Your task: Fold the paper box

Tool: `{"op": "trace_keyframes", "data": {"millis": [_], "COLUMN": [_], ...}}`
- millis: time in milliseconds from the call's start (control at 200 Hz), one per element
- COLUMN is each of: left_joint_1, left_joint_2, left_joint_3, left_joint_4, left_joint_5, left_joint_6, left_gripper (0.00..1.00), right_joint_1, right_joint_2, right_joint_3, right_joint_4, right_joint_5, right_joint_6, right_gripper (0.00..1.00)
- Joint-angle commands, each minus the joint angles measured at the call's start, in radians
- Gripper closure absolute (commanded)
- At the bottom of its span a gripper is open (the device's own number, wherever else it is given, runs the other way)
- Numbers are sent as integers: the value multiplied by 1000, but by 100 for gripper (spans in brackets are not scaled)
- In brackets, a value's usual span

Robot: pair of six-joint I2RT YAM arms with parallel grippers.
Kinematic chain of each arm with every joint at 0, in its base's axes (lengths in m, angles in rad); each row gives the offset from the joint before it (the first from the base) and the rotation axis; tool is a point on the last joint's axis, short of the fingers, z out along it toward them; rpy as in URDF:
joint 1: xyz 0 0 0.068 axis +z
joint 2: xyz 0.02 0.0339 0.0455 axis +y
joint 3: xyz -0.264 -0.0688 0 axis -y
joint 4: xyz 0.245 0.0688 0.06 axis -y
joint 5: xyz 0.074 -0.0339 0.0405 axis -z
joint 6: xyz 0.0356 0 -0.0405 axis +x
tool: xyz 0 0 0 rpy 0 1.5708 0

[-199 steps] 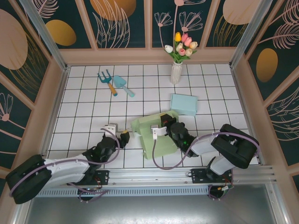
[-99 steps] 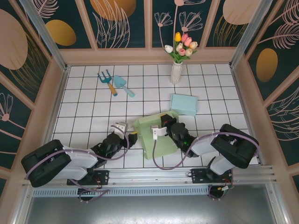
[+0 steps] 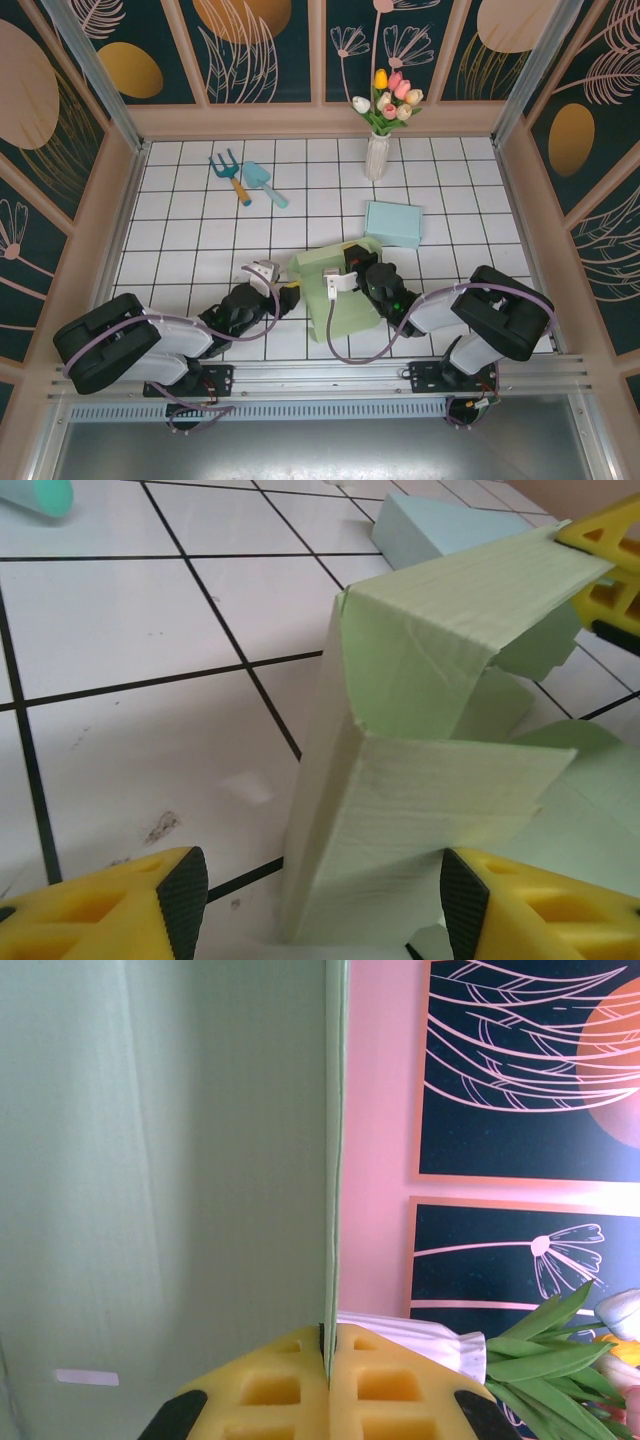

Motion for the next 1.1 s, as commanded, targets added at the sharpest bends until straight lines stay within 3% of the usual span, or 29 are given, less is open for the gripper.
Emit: {"op": "trace_keyframes", "data": {"millis": [0, 555, 806, 1096], "left_joint_1": [-2, -1, -1, -4], "left_joint_2": [19, 136, 143, 196], "left_joint_3": [29, 113, 115, 184], "left_joint_4": [62, 14, 28, 38], "left_joint_5": [29, -77, -33, 23], "left_joint_6": [-17, 5, 72, 32], "left_gripper": [35, 36, 37, 43], "right_joint_1": [-1, 0, 0, 3], "right_joint_2": [17, 13, 12, 15], "right_joint_3": [-14, -14, -9, 2], "right_joint_4": [-34, -44, -54, -60], "right_joint_5": [-4, -8, -14, -5], "right_joint_6": [15, 19, 26, 34], "right_gripper": [100, 100, 100, 100]}}
